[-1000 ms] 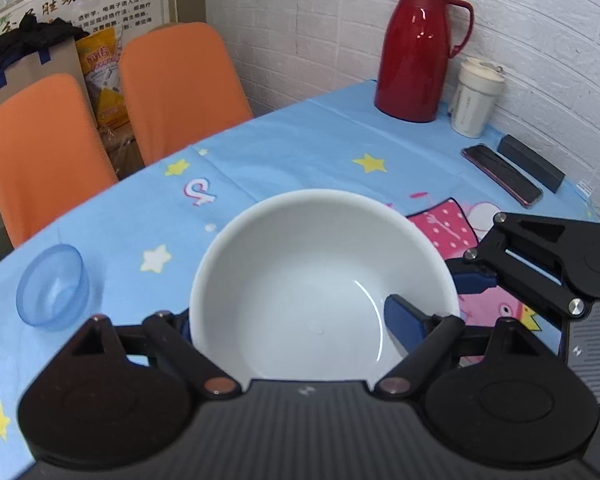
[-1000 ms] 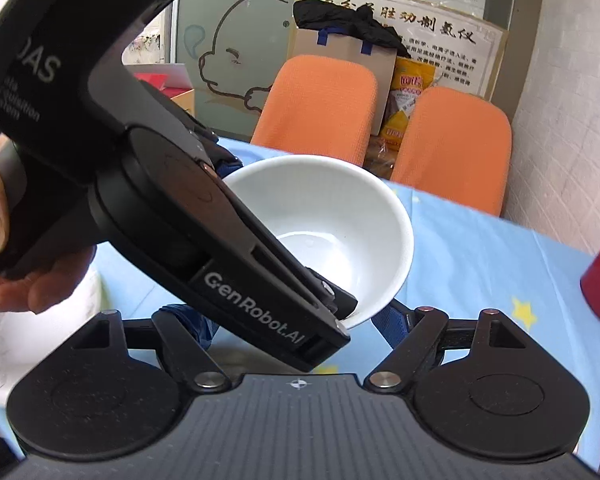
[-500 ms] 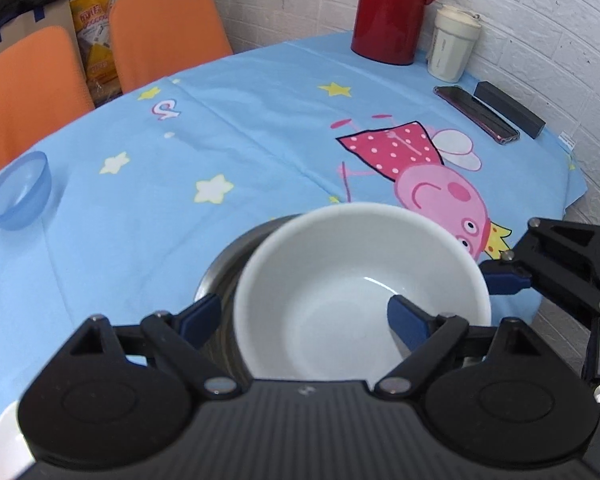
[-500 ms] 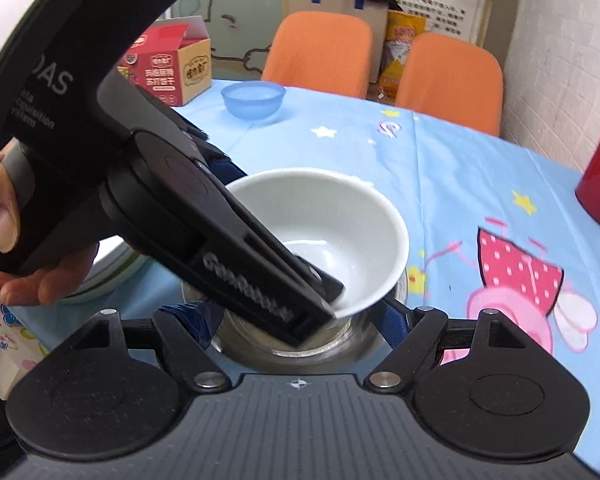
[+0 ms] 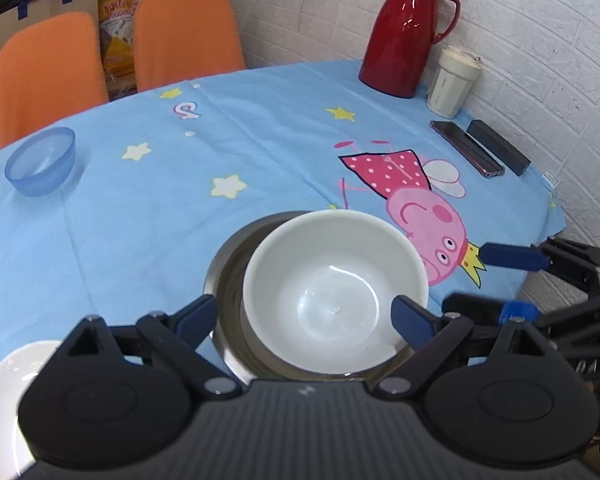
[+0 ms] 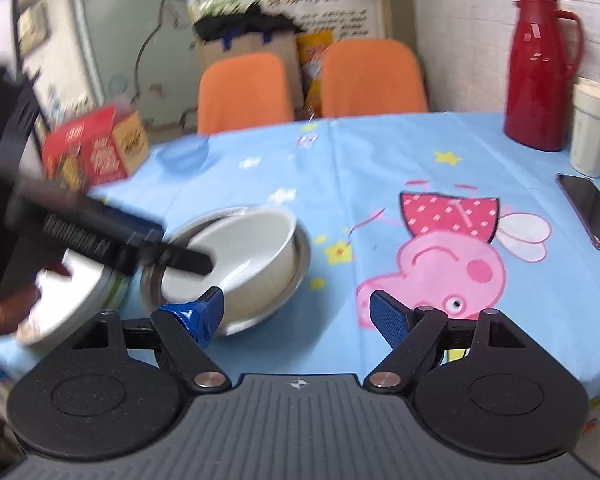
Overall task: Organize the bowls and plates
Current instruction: 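Lift the white bowl with the left tool, lower it into the steel bowl, open, then move the open left tool toward the translucent blue plastic bowl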
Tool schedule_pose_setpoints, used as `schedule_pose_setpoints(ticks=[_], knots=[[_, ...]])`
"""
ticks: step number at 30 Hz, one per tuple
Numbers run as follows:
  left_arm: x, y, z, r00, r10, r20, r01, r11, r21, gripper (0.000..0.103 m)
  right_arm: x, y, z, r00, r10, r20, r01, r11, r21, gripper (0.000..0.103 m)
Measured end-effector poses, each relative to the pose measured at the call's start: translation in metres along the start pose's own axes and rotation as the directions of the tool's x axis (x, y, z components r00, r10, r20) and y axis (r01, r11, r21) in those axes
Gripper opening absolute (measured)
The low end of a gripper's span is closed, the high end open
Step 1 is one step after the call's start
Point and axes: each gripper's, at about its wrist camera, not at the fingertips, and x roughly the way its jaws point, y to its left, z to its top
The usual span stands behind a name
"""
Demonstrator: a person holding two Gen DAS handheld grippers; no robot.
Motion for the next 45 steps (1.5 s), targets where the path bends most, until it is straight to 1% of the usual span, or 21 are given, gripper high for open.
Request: schedule_pose_setpoints(ticks=[2,4,7,9,11,13,18,21,26,30,35,37,40,45], knots=[[-0.001,0.001,-0.003,1.000,0.014,-0.002,-0.014,1.000,0.002,0.093,0.005,-0.009,0.005,1.000,0.005,0.021,-0.006,0.999,0.053,0.067],[-0.001,0.003,-0.004,1.000,0.031,-0.006,-0.031,1.000,-0.001,0.093,0.018,-0.014,0.006,1.000,0.003,-0.014,-0.002,0.997,0.072,0.067],[-0.002,0.008,-0.005,0.999,0.035,-0.009,-0.035,0.999,-0.014,0.093,0.034,-0.017,-0.001,0.998,-0.003,-0.068,0.009,0.996,0.085,0.067],[-0.005,0.010,-0.004,0.999,0.039,-0.001,-0.039,0.999,-0.016,0.093,0.031,-0.018,-0.002,0.998,0.027,-0.055,-0.020,0.994,0.111,0.067],[-0.006,0.013,-0.002,0.999,0.039,0.009,-0.038,0.999,-0.023,0.093,0.024,-0.017,0.001,0.999,0.031,-0.037,-0.027,0.994,0.106,0.067],[-0.007,0.016,0.001,0.999,0.035,0.015,-0.034,0.999,-0.035,0.093,0.021,-0.014,0.005,0.999,0.011,-0.032,-0.009,0.997,0.080,0.067],[-0.012,0.027,-0.004,0.998,0.055,0.024,-0.054,0.997,-0.054,0.093,0.024,-0.012,0.008,0.999,0.010,-0.046,-0.007,0.998,0.060,0.067],[-0.018,0.039,-0.009,0.997,0.075,0.023,-0.073,0.995,-0.073,0.093,0.030,-0.005,0.011,0.998,0.012,-0.062,-0.011,1.000,0.027,0.067],[-0.035,0.068,-0.016,0.990,0.136,0.027,-0.133,0.985,-0.110,0.093,0.044,0.015,0.024,0.997,0.039,-0.071,-0.041,0.999,-0.030,0.067],[-0.048,0.097,-0.016,0.982,0.186,0.027,-0.180,0.973,-0.148,0.093,0.059,0.041,0.043,0.995,0.055,-0.079,-0.065,0.989,-0.134,0.067],[-0.053,0.135,-0.009,0.967,0.256,0.021,-0.248,0.951,-0.187,0.093,0.087,0.078,0.069,0.992,0.076,-0.104,-0.102,0.955,-0.278,0.067],[-0.054,0.150,-0.005,0.960,0.278,0.022,-0.267,0.941,-0.206,0.093,0.099,0.091,0.078,0.988,0.104,-0.116,-0.137,0.936,-0.326,0.067],[-0.054,0.171,0.002,0.959,0.281,0.029,-0.267,0.935,-0.235,0.093,0.117,0.106,0.090,0.980,0.143,-0.138,-0.185,0.909,-0.373,0.067],[-0.043,0.199,0.019,0.959,0.283,0.029,-0.267,0.931,-0.250,0.093,0.150,0.126,0.112,0.979,0.134,-0.154,-0.188,0.884,-0.428,0.067]])
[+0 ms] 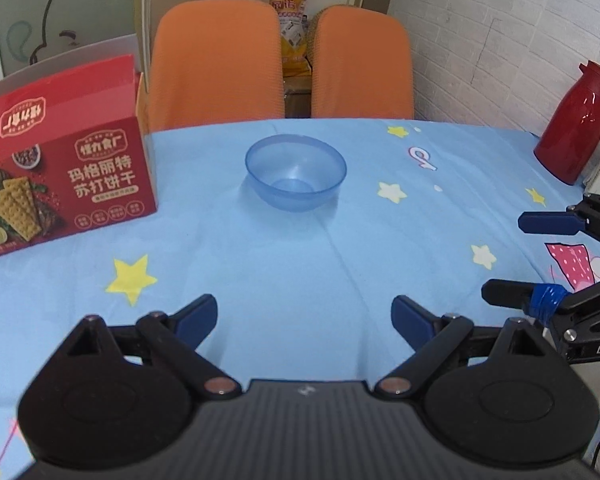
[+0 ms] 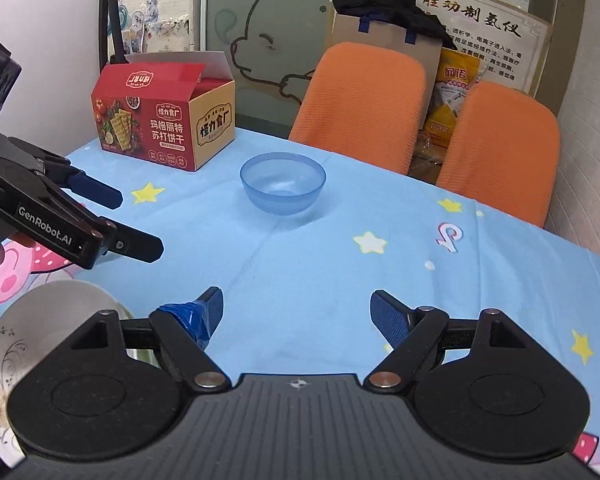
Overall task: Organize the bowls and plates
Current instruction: 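Move the open left tool toward the translucent blue plastic bowl, then close the left tool on the rim of the blue bowl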
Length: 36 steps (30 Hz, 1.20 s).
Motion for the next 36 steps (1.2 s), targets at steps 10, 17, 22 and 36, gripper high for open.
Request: schedule_pose_setpoints(ticks=[10,17,22,36], knots=[[0.053,0.020,0.038,0.999,-0.004,-0.037,0.002,0.998,-0.059,0.093,0.073,-0.010,0.040,0.995,0.035,-0.089,-0.042,0.996,-0.074,0.067],[0.093,0.025,0.088,0.999,0.039,-0.008,-0.040,0.987,-0.158,0.093,0.125,-0.035,0.047,0.983,0.143,-0.118,-0.128,0.984,0.124,0.067],[0.128,0.030,0.099,0.994,0.090,-0.067,-0.101,0.978,-0.180,0.093,0.145,-0.036,0.055,0.984,0.137,-0.110,-0.122,0.983,0.140,0.067],[0.152,0.043,0.098,0.996,0.079,-0.037,-0.085,0.976,-0.200,0.093,0.178,-0.015,0.060,0.991,0.097,-0.091,-0.093,0.994,0.055,0.069]])
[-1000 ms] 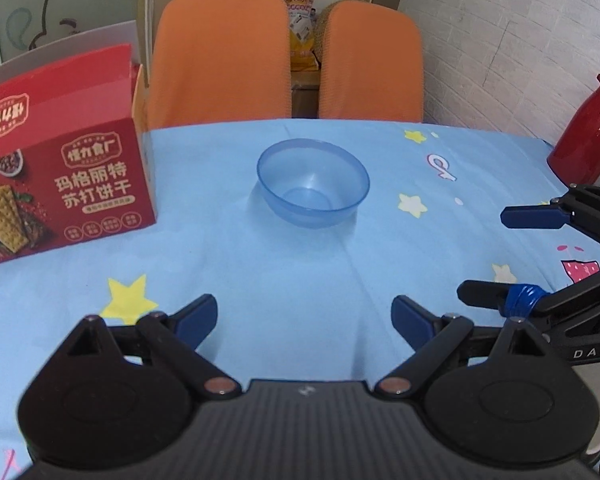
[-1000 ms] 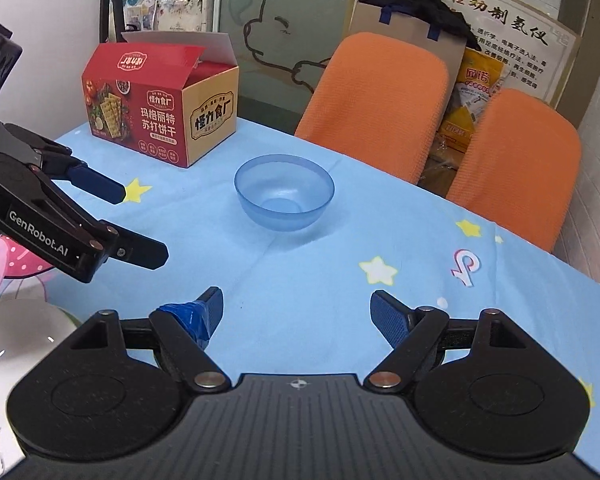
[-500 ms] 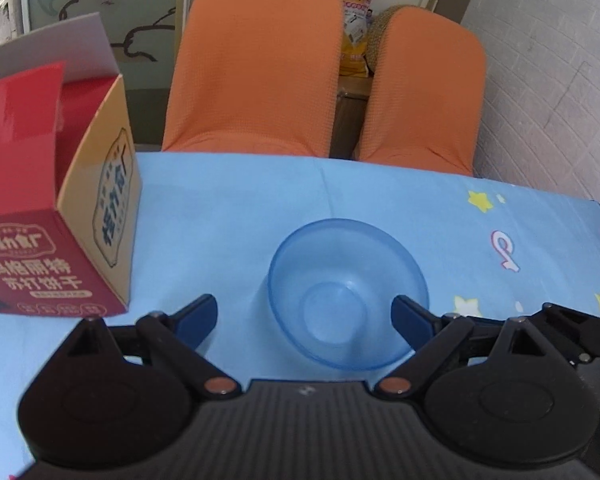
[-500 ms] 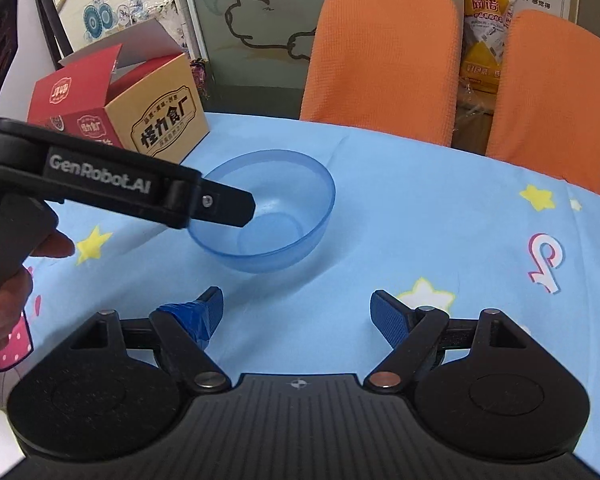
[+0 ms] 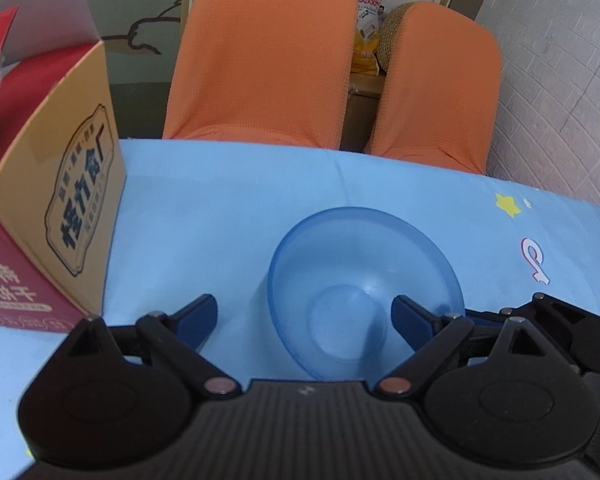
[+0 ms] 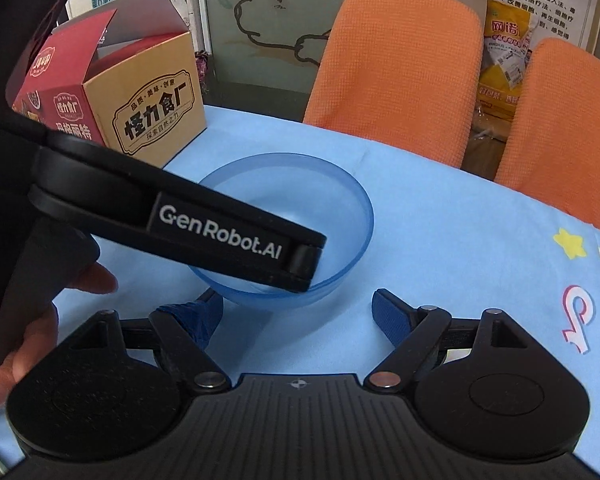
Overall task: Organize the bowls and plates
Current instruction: 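Close the left tool on the rim of the blue bowl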
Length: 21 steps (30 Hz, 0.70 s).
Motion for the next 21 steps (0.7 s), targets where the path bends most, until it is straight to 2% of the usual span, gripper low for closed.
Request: schedule_pose_setpoints(ticks=[2,5,8,11,21], knots=[[-0.001,0.000,-0.004,1.000,-0.002,0.014,0.002,1.000,0.009,0.089,0.002,0.000,0.000,1.000,0.000,0.022,0.000,1.000,-0.006,0.067],[-0.004,-0.003,-0.007,0.999,0.027,0.030,-0.029,0.998,0.057,0.070,0.006,0.001,0.002,0.999,-0.002,0.054,0.003,1.000,-0.027,0.065],[-0.006,-0.006,-0.006,1.000,0.005,0.022,-0.007,0.995,0.100,0.058,0.008,0.005,0.004,0.997,-0.005,0.076,0.010,0.998,-0.061,0.063],[-0.008,-0.007,-0.006,1.000,-0.010,0.013,0.008,0.993,0.118,0.052,0.006,0.009,0.004,0.996,0.008,0.091,0.001,0.996,-0.092,0.063],[-0.025,-0.017,-0.006,0.999,-0.054,0.005,0.053,0.992,0.114,0.052,-0.012,0.016,0.005,0.995,-0.006,0.104,0.018,0.993,-0.119,0.064]])
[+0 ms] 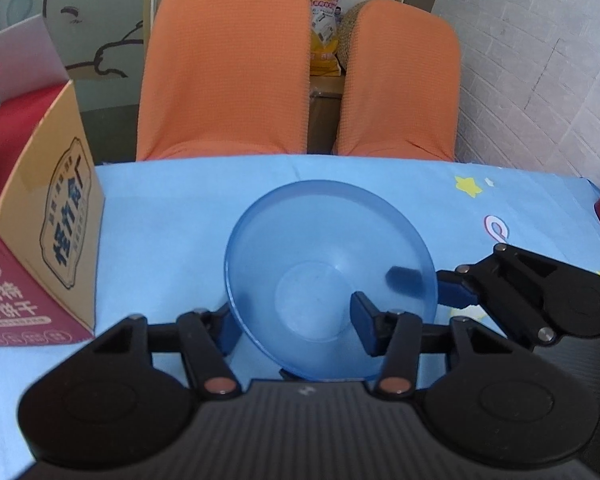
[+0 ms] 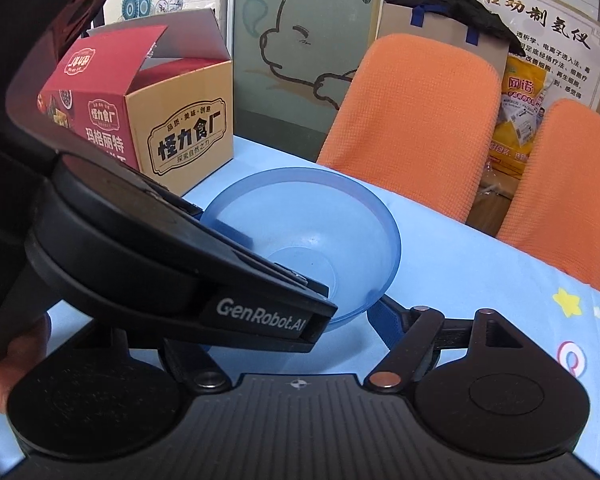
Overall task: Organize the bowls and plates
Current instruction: 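Lift the blue bowl with the left tool, lower it into the white bowl, open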
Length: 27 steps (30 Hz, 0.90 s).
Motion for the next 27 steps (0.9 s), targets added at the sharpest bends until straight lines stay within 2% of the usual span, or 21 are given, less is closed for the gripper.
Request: schedule_pose_setpoints(ticks=[6,13,19,24,27], knots=[[-0.038,-0.019,-0.002,0.999,-0.033,0.027,0.034,0.999,-0.018,0.052,-0.037,0.008,0.005,1.000,-0.021,0.002,0.021,0.999,-0.024,0.064],[-0.113,-0.063,-0.035,0.995,-0.061,0.080,0.062,0.998,-0.006,0.052,-0.120,0.031,-0.014,0.996,-0.045,0.075,0.046,0.999,-0.014,0.065],[-0.163,-0.111,-0.095,0.991,-0.099,0.095,0.093,0.993,0.072,0.052,-0.195,0.053,-0.061,0.991,-0.084,0.108,0.082,0.996,0.027,0.065],[-0.175,-0.147,-0.150,0.984,-0.166,0.065,0.158,0.980,0.118,0.055,-0.243,0.071,-0.117,0.981,-0.165,0.106,0.156,0.984,0.092,0.064],[-0.181,-0.170,-0.180,0.983,-0.171,0.059,0.161,0.975,0.155,0.055,-0.262,0.081,-0.146,0.975,-0.201,0.096,0.188,0.974,0.124,0.065]])
